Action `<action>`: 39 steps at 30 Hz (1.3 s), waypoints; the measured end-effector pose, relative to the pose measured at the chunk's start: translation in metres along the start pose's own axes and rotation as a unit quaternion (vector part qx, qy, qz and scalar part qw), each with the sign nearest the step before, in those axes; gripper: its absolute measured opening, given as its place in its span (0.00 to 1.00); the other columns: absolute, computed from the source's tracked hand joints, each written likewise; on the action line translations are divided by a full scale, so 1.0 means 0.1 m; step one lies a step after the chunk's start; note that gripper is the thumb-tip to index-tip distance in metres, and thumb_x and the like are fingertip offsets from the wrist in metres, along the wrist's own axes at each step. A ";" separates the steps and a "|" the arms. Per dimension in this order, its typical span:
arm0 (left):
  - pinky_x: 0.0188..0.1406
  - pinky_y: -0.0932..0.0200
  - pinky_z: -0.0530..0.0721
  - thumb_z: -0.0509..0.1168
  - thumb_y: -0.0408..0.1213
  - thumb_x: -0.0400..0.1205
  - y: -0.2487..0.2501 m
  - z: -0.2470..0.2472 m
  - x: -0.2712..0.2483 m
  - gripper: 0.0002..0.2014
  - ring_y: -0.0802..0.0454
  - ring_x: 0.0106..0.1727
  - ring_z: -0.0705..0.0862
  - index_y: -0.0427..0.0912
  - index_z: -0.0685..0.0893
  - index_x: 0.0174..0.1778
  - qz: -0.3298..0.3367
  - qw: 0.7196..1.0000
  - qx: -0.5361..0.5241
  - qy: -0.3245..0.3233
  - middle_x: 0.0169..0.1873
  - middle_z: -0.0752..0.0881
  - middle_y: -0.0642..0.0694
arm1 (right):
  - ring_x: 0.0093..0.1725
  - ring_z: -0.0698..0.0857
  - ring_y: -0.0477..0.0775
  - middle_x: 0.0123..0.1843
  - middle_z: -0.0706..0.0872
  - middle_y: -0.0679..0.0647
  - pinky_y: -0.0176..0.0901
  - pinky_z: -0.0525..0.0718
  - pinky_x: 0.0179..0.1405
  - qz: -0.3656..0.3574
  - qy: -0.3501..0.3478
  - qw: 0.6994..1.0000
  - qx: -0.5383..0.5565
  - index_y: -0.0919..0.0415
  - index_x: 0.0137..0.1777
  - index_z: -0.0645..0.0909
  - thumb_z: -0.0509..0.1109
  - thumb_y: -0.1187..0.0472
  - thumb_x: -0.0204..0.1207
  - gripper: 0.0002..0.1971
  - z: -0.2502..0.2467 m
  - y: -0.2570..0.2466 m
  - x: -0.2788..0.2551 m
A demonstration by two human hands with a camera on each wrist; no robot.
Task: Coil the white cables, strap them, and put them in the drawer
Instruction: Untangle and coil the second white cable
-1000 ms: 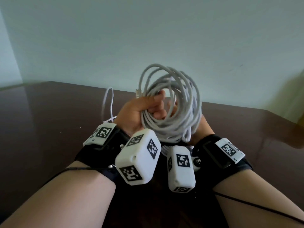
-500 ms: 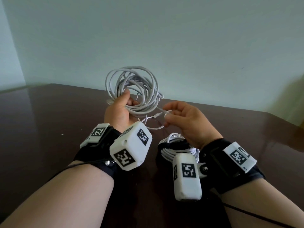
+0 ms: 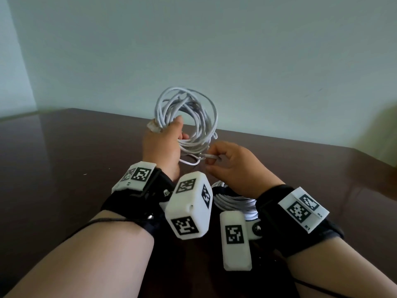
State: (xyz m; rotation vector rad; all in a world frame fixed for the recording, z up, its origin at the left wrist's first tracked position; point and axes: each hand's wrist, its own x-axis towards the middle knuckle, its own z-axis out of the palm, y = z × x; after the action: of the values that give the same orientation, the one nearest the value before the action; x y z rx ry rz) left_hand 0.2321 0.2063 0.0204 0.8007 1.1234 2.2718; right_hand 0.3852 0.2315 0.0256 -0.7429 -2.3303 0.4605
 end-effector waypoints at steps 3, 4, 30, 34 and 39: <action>0.23 0.63 0.78 0.68 0.34 0.79 0.05 0.00 -0.01 0.13 0.54 0.19 0.76 0.40 0.74 0.30 -0.058 0.992 -0.109 0.014 0.14 0.73 0.52 | 0.35 0.80 0.51 0.38 0.85 0.56 0.37 0.79 0.39 0.041 -0.002 0.997 0.067 0.51 0.42 0.83 0.71 0.66 0.74 0.07 -0.06 0.09 -0.02; 0.22 0.65 0.77 0.68 0.34 0.79 0.07 -0.01 -0.01 0.13 0.55 0.19 0.74 0.41 0.74 0.29 -0.071 0.987 -0.142 0.018 0.14 0.71 0.52 | 0.33 0.79 0.46 0.36 0.85 0.55 0.33 0.78 0.37 0.046 0.006 0.996 0.082 0.49 0.44 0.86 0.71 0.65 0.75 0.08 -0.10 0.11 -0.04; 0.29 0.71 0.74 0.61 0.38 0.78 0.00 -0.15 0.07 0.14 0.61 0.21 0.72 0.42 0.87 0.30 -0.160 0.902 -0.301 -0.265 0.17 0.72 0.55 | 0.39 0.84 0.51 0.39 0.85 0.50 0.47 0.85 0.44 0.180 0.215 0.946 0.163 0.50 0.45 0.78 0.73 0.66 0.71 0.10 -0.08 0.28 0.03; 0.25 0.66 0.80 0.68 0.34 0.71 0.00 -0.13 0.01 0.03 0.57 0.21 0.77 0.38 0.82 0.34 -0.202 0.912 -0.222 -0.281 0.21 0.74 0.50 | 0.39 0.83 0.49 0.39 0.85 0.49 0.46 0.84 0.47 0.179 0.288 0.909 0.242 0.54 0.56 0.73 0.65 0.74 0.72 0.17 -0.14 0.31 0.01; 0.28 0.64 0.83 0.66 0.38 0.69 -0.05 -0.08 -0.08 0.09 0.54 0.22 0.80 0.39 0.72 0.34 -0.211 0.935 -0.114 -0.262 0.17 0.77 0.49 | 0.40 0.87 0.41 0.40 0.88 0.47 0.35 0.85 0.49 0.142 0.285 0.889 0.330 0.59 0.54 0.79 0.64 0.77 0.76 0.14 -0.21 0.27 -0.03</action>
State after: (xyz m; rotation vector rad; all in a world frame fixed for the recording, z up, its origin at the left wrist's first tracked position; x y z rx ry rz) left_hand 0.2330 0.2003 0.0101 0.8959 0.6843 1.6536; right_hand 0.4116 0.2533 0.0267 -0.7426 -1.3844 0.9561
